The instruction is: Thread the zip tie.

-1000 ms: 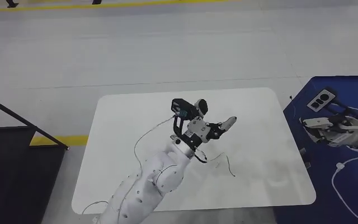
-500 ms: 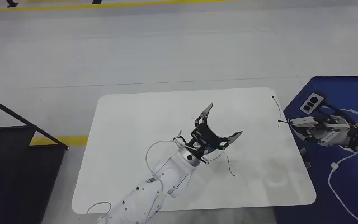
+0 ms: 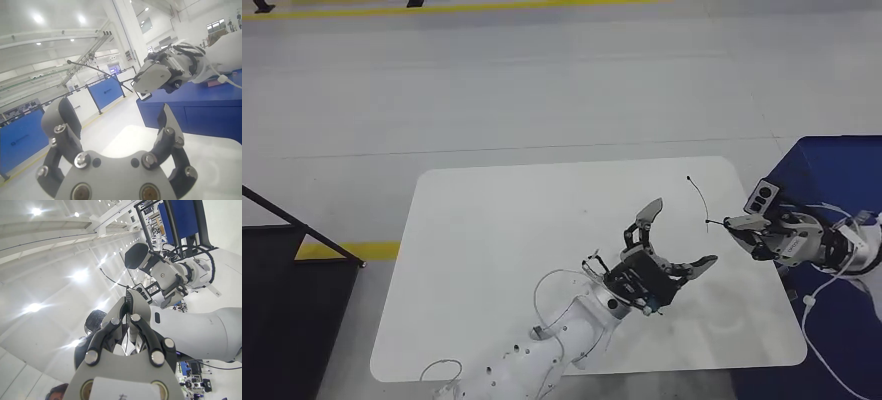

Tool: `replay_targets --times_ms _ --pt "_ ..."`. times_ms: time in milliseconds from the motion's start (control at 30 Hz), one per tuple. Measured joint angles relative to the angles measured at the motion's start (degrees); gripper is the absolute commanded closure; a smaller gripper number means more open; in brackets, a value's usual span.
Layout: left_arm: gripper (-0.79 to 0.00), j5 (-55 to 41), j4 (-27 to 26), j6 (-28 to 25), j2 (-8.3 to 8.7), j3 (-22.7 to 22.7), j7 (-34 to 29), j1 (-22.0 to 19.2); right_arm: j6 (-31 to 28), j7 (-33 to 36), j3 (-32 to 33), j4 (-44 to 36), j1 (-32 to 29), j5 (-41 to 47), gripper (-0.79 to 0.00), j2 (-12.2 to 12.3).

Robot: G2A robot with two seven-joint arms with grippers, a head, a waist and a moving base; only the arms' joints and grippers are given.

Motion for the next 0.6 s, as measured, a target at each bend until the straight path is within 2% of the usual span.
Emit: replay_targets --times_ms 100,233,367,467,600 --pt "-0.659 -1.60 1.12 0.48 -0.73 -0.02 1.24 0.08 0.66 0.43 -0.54 0.65 1.22 -0.40 0.000 -0.42" --pt "-0.542 -1.20 2.36 1.15 -1.54 0.08 2.10 -0.20 1.23 0.93 -0.94 0.88 2.01 -0.92 0.000 -0.71" --pt "-0.489 -1.03 3.04 1.42 -2.35 0.20 2.63 -0.48 1.21 0.92 -0.92 0.87 1.98 -0.91 0.000 -0.70" --pt "-0.403 -0.76 3.26 0.10 -2.88 0.51 3.71 -0.64 1.20 0.91 -0.92 0.87 1.98 -0.91 0.000 -0.70" --pt "-0.329 -0.95 3.68 -1.74 -3.31 0.39 6.56 -0.61 1.20 0.91 -0.92 0.87 1.98 -0.90 0.000 -0.70"
